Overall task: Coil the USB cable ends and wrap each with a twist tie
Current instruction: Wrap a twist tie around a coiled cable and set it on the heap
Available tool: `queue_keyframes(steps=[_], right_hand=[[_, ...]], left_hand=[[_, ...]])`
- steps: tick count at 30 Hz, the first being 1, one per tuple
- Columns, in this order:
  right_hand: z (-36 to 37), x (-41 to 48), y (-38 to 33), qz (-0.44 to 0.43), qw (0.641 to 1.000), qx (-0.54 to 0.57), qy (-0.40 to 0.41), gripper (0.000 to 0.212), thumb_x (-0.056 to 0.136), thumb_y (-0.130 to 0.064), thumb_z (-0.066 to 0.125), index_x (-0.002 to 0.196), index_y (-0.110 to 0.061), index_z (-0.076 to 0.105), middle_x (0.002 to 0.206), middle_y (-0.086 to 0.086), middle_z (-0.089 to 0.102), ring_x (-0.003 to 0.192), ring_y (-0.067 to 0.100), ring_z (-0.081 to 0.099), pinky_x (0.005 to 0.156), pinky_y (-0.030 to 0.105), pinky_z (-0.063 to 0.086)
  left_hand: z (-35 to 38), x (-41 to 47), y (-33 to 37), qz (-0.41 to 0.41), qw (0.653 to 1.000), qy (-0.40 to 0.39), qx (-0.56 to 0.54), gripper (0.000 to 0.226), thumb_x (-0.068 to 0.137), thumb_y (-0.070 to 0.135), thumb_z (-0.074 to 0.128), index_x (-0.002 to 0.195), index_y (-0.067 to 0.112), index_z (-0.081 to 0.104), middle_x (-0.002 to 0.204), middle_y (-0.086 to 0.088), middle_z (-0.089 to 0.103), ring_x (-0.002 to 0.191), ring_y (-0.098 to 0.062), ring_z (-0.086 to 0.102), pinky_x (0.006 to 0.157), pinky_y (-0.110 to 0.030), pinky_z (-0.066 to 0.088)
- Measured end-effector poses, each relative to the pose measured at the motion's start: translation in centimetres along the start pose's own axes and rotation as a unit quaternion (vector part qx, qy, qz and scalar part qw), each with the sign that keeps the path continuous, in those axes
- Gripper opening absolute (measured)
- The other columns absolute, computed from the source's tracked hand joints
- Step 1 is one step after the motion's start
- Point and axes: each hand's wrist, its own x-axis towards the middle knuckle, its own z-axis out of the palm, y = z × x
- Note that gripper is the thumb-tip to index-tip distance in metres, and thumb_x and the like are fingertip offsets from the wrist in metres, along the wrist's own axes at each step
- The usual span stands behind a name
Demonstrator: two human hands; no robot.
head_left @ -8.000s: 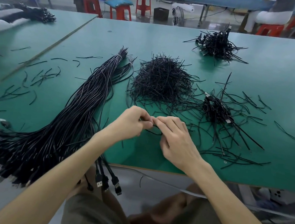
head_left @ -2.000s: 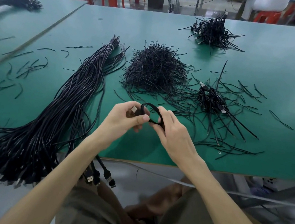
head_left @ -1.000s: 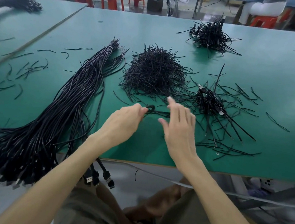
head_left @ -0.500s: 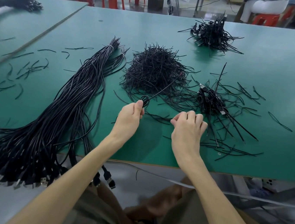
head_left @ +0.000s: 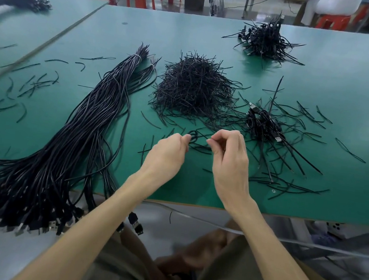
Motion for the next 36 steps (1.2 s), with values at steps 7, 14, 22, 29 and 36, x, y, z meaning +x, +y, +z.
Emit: queue_keyframes(steps=[7,14,22,29,36], right_hand=[[-0.1,0.2,0.0,0.051,0.998,0.031,-0.026,0.015,0.1,-0.015,0.061,0.101,-0.001,0.057,0.097,0.006,0.059,0.085,0.021,0.057,0.075,0.043,0.051],[0.1,-0.3,-0.2,-0.048,0.997,0.0,-0.059,0.014,0.097,-0.01,0.065,0.1,0.003,0.059,0.094,0.008,0.06,0.082,0.023,0.059,0.072,0.039,0.052],[0.4,-0.5,0.3,-0.075,0.995,-0.002,-0.069,0.013,0.1,-0.016,0.062,0.103,-0.004,0.062,0.095,0.001,0.067,0.082,0.013,0.061,0.071,0.031,0.053],[0.6,-0.6,0.9,-0.088,0.992,0.003,-0.095,0.007,0.099,-0.014,0.063,0.099,-0.007,0.061,0.09,-0.005,0.064,0.076,0.0,0.05,0.067,0.023,0.05],[0.5,0.0,1.3,0.015,0.984,0.115,-0.136,0.018,0.095,-0.016,0.07,0.104,-0.022,0.056,0.077,-0.015,0.065,0.074,0.004,0.064,0.069,0.018,0.049]], left_hand=[[0.9,-0.3,1.3,0.06,0.991,-0.047,-0.111,0.05,0.107,0.055,0.025,0.074,0.026,0.047,0.069,0.009,0.047,0.061,-0.012,0.041,0.057,-0.031,0.03],[1.0,-0.8,1.0,0.06,0.966,-0.018,-0.25,0.053,0.11,0.045,0.029,0.065,0.018,0.038,0.055,0.009,0.035,0.051,-0.012,0.03,0.052,-0.029,0.027],[0.7,-0.8,0.8,0.04,0.961,0.001,-0.274,0.048,0.111,0.037,0.03,0.066,0.019,0.037,0.056,0.007,0.034,0.051,-0.011,0.027,0.052,-0.03,0.025],[0.9,-1.0,0.6,-0.006,0.936,0.008,-0.352,0.04,0.106,0.027,0.034,0.067,0.021,0.034,0.053,0.01,0.031,0.046,-0.008,0.024,0.042,-0.019,0.024],[0.6,-1.2,0.7,-0.019,0.93,-0.014,-0.366,0.045,0.102,0.018,0.037,0.058,0.023,0.032,0.049,0.009,0.026,0.042,-0.01,0.018,0.038,-0.019,0.018]])
